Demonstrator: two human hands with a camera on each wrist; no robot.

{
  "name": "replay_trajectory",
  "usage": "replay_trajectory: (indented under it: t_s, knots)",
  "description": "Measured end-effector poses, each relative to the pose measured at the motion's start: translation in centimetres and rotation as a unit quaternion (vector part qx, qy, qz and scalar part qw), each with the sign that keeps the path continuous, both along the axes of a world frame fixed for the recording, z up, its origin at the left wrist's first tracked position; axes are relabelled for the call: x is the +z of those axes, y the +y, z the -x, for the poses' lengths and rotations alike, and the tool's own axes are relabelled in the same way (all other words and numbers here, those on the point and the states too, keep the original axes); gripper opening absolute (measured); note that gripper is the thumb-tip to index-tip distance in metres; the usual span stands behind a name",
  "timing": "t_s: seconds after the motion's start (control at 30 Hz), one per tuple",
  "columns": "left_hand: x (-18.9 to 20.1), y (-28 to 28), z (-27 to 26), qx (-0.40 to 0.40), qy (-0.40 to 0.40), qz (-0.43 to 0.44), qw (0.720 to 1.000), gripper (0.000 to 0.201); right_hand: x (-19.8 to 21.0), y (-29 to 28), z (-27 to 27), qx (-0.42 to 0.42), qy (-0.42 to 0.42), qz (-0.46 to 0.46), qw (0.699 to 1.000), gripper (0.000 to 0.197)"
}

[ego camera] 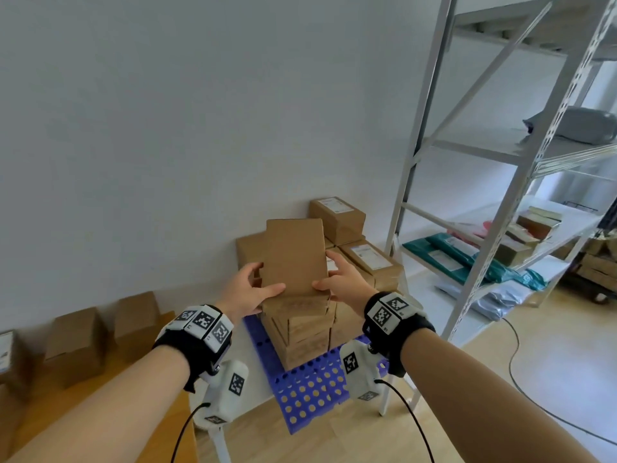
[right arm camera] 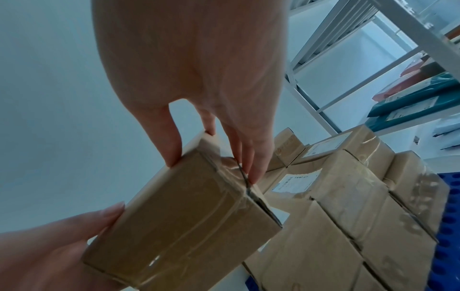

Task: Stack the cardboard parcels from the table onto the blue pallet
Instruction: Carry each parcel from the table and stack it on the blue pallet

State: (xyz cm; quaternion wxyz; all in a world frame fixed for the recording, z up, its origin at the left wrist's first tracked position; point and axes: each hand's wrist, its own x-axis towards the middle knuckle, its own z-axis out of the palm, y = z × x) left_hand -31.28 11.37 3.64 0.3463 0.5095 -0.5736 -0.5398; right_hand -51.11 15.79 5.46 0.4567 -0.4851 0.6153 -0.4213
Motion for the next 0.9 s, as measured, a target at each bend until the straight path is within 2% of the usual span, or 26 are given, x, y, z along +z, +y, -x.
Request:
replay_trajectory:
  t_s: [0.13, 0.3, 0.43, 0.47, 0.63, 0.7, 0.8, 0.9]
  knots:
    - [0.8, -1.2, 2.2, -0.009, -0.053, 0.031, 0.998, 0.092, -0.2, -2.2, 2.7, 0.010, -0.010, 0.001, 1.000, 0.078]
    - [1.3, -3.5, 4.1, -0.012, -0.082, 0.036, 0.996, 0.098, -0.8, -5.0, 4.6, 0.021, -0.030, 0.006, 0.999, 0.079]
    - [0.6, -6.6, 4.9, -0.014, -0.093, 0.025, 0.995, 0.122, -1.5, -7.4, 5.5, 0.032, -0.017, 0.011, 0.999, 0.081]
    - [0.4, -7.4, 5.1, -0.014, -0.093, 0.020, 0.995, 0.123, -1.6, -8.0, 5.7, 0.036, -0.009, 0.013, 0.999, 0.082]
    - [-0.2, -11.3, 6.7, -0.003, -0.085, 0.001, 0.996, 0.096, -1.6, -11.7, 6.9, 0.062, 0.065, 0.031, 0.995, 0.093]
    - [-0.3, -13.0, 7.3, 0.001, -0.076, -0.007, 0.997, 0.091, -1.3, -13.4, 7.3, 0.069, 0.083, 0.032, 0.994, 0.090]
    - [-0.3, -15.7, 8.0, 0.006, -0.070, -0.005, 0.998, 0.087, -1.0, -16.4, 8.0, 0.083, 0.060, 0.019, 0.995, 0.098]
    - [-0.5, -18.4, 8.7, 0.008, -0.072, -0.006, 0.997, 0.088, -0.9, -19.4, 8.6, 0.107, 0.097, 0.008, 0.989, 0.104]
